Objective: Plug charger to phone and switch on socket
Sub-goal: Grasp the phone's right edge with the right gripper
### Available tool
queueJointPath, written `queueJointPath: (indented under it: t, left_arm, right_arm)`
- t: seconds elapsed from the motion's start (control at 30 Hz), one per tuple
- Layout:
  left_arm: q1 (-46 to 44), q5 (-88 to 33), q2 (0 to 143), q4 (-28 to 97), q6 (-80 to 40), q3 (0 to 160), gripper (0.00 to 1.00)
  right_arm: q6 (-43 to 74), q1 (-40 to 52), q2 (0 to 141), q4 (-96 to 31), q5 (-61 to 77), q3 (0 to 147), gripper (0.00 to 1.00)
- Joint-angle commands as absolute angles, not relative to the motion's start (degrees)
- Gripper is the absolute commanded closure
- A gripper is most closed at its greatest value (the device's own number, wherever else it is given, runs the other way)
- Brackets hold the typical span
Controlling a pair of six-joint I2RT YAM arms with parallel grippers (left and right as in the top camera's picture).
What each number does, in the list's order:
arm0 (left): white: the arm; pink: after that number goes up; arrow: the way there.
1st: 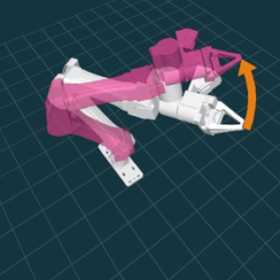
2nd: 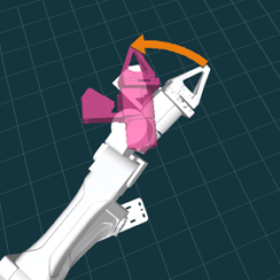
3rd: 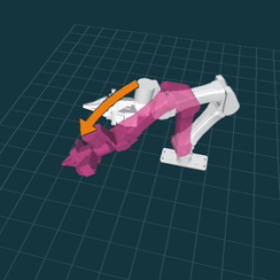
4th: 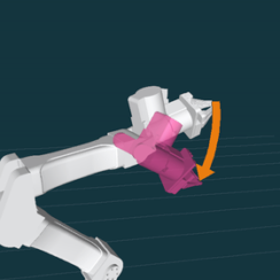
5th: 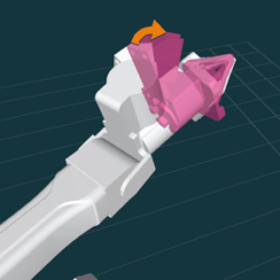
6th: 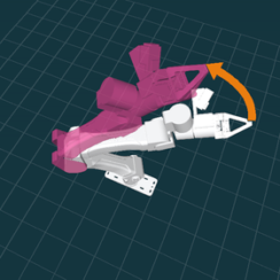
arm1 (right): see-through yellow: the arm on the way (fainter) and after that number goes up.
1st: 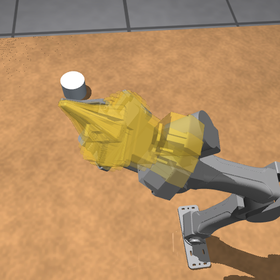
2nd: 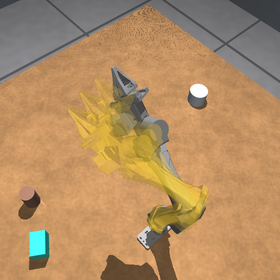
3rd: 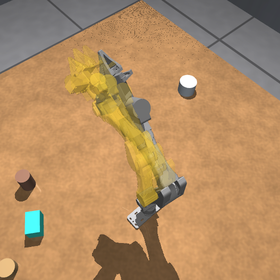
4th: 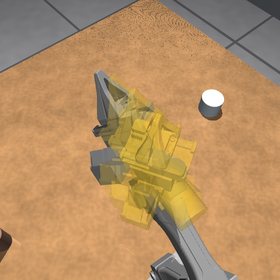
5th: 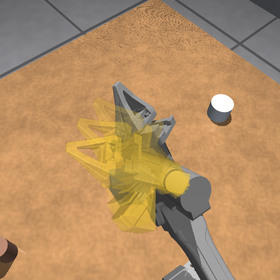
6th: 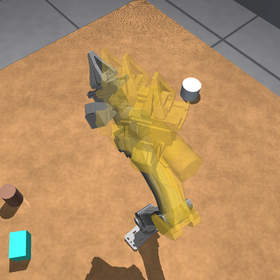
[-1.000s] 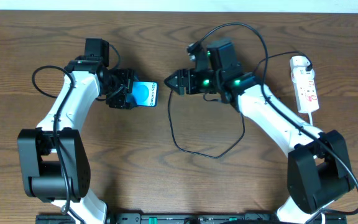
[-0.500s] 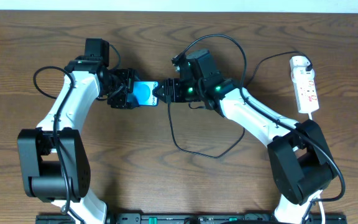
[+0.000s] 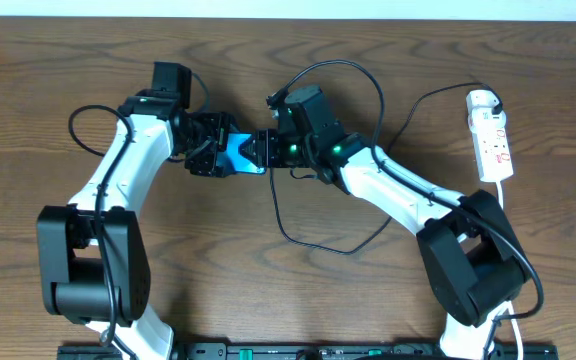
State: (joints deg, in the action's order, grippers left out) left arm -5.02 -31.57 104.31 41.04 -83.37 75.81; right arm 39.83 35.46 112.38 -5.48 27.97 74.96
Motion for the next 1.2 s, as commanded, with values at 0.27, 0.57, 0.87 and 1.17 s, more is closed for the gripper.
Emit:
queueJointPath:
  t: [0.27,0.57,0.87,1.17]
  left_arm:
    - [-5.2,-32.6,103.0,41.0,-84.8,76.8,0.44]
    - [-5.2,-32.5,103.0,41.0,-84.8,76.8,0.44]
    - [-5.2,-32.6,103.0,41.0,-84.8,76.8,0.43]
    - [-5.2,-32.6,103.0,41.0,-84.8,76.8,0.43]
  right_arm:
    - [41.8,36.1,115.0,-4.3,26.9,75.8,0.68]
    - [42.8,36.1,115.1,-3.7,26.6,75.8,0.88]
    - [43.4,34.7,115.1,-3.6,27.6,75.9,0.99]
    - [45.9,29.5,115.0,-1.5,34.7,75.9,0.99]
